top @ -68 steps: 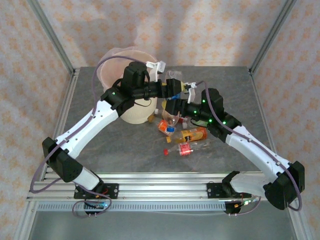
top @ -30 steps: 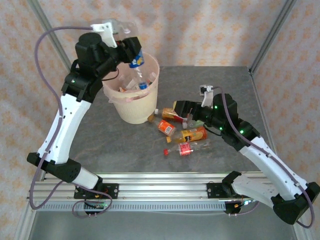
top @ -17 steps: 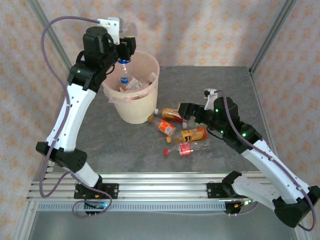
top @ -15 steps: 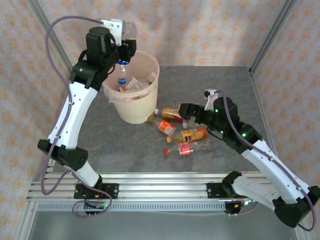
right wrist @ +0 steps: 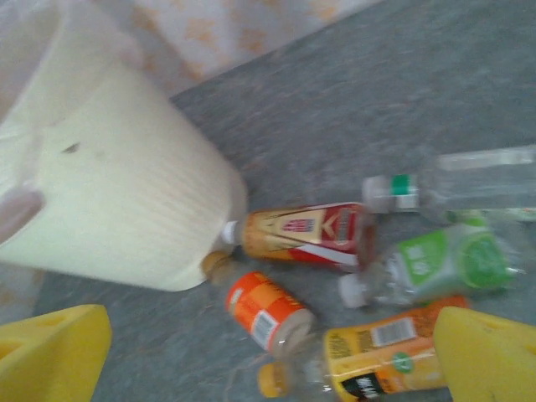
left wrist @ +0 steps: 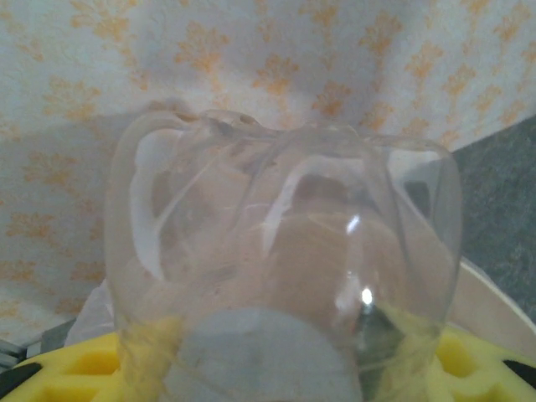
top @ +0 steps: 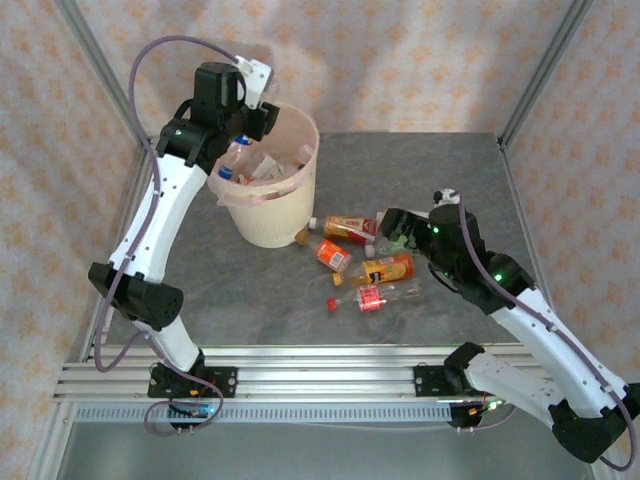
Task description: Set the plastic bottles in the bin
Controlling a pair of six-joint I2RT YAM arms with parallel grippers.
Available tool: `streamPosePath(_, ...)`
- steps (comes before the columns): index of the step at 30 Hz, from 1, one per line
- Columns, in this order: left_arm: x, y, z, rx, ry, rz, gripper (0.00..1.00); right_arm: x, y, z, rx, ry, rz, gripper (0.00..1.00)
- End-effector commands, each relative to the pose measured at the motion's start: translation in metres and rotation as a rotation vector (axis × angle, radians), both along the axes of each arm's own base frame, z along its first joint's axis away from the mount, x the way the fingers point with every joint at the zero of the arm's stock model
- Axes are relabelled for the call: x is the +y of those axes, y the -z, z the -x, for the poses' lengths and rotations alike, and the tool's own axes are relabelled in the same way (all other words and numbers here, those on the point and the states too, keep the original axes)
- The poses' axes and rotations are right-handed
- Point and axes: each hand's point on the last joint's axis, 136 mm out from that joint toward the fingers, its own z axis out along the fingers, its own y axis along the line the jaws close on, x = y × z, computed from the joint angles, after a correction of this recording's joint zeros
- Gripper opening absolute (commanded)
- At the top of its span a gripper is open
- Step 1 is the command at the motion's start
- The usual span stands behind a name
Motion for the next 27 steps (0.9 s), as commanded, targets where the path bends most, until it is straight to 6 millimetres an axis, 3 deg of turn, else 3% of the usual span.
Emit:
streamPosePath(1,-0.007,0.031,0.002,0.095,0.077,-0.053,0.55,-0.036,-0.009,0.007,-0.016,0.166,0.027,0.99)
streamPosePath(11,-0.023,0.077,0.003,0.233,0.186,-0.089,0.6,-0.055,-0.011,0.018,-0.021,0.228,0.041,0.99)
streamPosePath(16,-0.031,0.09,0.008,0.286,0.234,-0.088,0.74,-0.062,-0.009,0.021,-0.011,0.26,0.064,0.99)
streamPosePath(22,-0.038,0.088,0.011,0.293,0.264,-0.075,0.87,-0.066,-0.007,0.023,-0.002,0.272,0.077,0.99)
streamPosePath(27,-0.042,0.078,0.012,0.271,0.269,-0.05,0.88,-0.069,-0.004,0.025,0.011,0.279,0.094,0.99)
